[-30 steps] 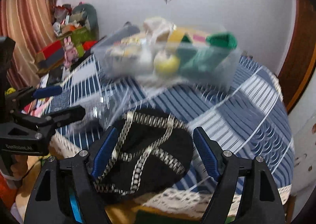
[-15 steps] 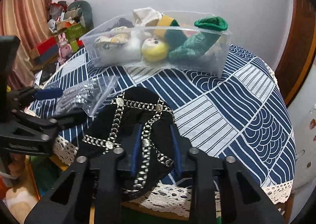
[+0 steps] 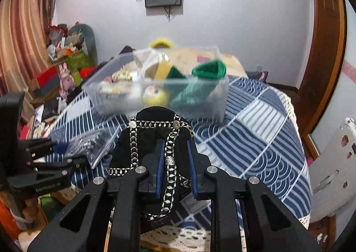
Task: Organize soft objects
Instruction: 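Grasp the bagged grey knit with left tool while right grasps the black chain bag, then put the grey knit in the box with left tool while right drops the black bag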
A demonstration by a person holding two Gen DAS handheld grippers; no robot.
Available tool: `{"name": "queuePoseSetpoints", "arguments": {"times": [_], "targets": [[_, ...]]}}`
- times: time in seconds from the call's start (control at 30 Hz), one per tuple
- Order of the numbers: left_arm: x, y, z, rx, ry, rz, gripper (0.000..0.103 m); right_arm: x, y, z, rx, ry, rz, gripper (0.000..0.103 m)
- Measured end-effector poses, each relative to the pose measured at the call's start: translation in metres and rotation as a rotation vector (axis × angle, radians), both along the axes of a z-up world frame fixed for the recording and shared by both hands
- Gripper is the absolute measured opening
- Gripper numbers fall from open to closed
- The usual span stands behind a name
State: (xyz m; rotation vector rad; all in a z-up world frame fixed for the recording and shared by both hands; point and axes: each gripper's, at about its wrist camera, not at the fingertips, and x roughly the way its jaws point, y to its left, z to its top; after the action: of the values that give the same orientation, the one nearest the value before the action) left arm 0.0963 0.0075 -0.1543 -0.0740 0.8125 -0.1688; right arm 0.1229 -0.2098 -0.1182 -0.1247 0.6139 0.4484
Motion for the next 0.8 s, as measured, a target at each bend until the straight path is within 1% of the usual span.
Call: {"name": "queuePoseSetpoints", "arguments": {"times": [0.17,0.43,0.6,0.8], "targets": [[-0.004,0.009,0.018,-0.022,-0.044,0.018,0.036,0.004,0.0,0.016,0.019,-0.049,-0.016,0.017],[0.002,0.024,0.061,-0.05,-0.16,0.058,0.036,0.017,0.005,0.049,0.051,-0.139,-0.024,0.018],[0.019,0.028,0.085,-0.045,-0.222,0.08,0.037,0.026,0.013,0.065,0.061,-0.195,-0.027,0.018],[0.043,0.032,0.098,-0.044,-0.254,0.09,0.037,0.039,0.026,0.074,0.051,-0.251,-0.046,0.018]]}}
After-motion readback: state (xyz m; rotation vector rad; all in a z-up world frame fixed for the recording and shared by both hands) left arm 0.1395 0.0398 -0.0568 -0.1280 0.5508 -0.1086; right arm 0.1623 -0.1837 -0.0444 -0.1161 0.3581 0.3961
